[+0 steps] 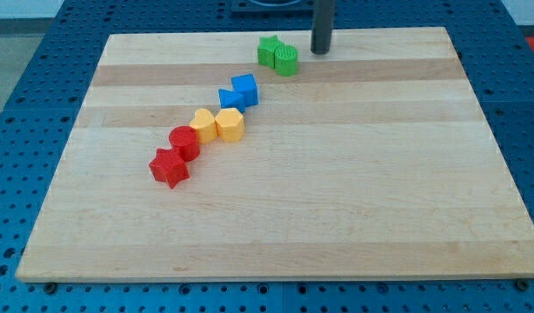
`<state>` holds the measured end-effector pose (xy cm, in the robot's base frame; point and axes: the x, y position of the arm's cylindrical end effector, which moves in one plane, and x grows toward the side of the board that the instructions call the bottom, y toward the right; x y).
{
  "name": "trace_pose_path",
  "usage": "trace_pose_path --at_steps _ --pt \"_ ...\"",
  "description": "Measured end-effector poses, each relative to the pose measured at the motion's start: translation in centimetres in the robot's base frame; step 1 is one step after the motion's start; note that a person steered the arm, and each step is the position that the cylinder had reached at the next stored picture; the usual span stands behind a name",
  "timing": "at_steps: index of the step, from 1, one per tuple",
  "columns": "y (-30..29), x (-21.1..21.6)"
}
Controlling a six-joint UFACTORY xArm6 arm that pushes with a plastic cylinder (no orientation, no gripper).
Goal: Push the green blocks to the center of the board
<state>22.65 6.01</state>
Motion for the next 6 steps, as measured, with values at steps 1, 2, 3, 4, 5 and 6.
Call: trace_pose_path --at_steps 1,2,3,4,5,6 --pt "-6.3 -1.5" --pt "-10.6 1.1" --pt "-8.4 7.6" --pt "-6.6 11.3" --pt "-6.6 9.0" --pt "-6.7 5.2"
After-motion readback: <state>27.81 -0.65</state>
